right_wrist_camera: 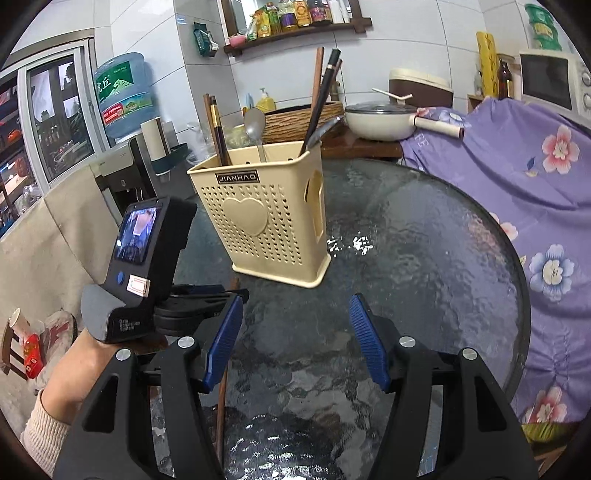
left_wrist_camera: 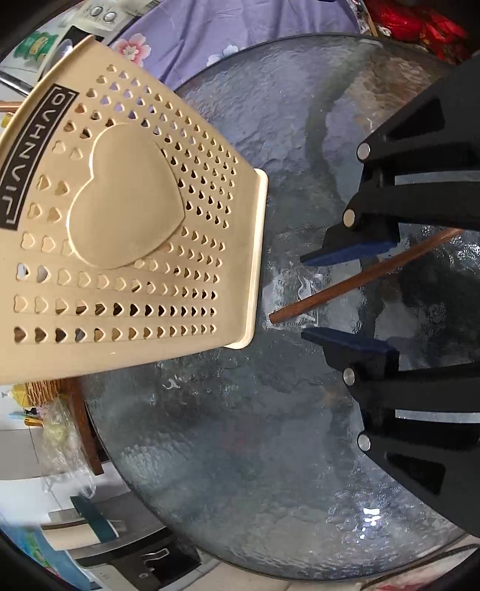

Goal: Organize utensils
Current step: 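Move the left tool to the brown chopstick and close on it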

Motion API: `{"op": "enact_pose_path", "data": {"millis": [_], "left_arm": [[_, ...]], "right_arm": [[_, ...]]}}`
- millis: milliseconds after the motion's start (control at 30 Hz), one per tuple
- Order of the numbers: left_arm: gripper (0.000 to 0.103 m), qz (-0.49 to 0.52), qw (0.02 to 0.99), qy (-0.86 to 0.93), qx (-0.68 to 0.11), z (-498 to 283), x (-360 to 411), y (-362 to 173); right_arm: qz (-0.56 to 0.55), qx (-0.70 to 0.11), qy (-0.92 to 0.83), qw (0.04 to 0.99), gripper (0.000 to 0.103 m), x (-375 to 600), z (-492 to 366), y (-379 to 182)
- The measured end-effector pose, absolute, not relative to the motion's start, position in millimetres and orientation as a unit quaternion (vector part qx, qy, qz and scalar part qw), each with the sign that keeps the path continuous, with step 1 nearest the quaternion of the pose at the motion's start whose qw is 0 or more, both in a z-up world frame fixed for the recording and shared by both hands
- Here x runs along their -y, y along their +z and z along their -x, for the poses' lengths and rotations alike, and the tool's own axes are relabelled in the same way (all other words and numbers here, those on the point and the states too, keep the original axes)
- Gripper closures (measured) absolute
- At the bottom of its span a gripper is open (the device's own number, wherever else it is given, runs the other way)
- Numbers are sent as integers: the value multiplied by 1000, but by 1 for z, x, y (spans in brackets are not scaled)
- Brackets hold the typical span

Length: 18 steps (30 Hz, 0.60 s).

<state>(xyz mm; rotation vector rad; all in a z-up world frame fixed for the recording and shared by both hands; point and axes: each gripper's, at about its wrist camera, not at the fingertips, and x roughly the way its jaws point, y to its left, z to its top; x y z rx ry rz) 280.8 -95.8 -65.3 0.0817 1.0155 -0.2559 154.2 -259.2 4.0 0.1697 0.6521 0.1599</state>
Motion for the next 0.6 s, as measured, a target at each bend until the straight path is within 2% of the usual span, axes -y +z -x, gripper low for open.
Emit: {"op": "enact_pose_path", "data": {"millis": [200, 433, 600], "left_arm": [[90, -41, 873, -102, -475, -286, 94, -65], [96, -24, 877, -111, -467, -279, 84, -66], [97, -4, 877, -129, -463, -273, 77, -62]], "right_arm": [[-95, -322, 79, 938, 43, 261, -154, 0], [-104, -321, 74, 938, 43, 266, -155, 0], [-109, -319, 71, 939, 43, 270, -157, 1]]}}
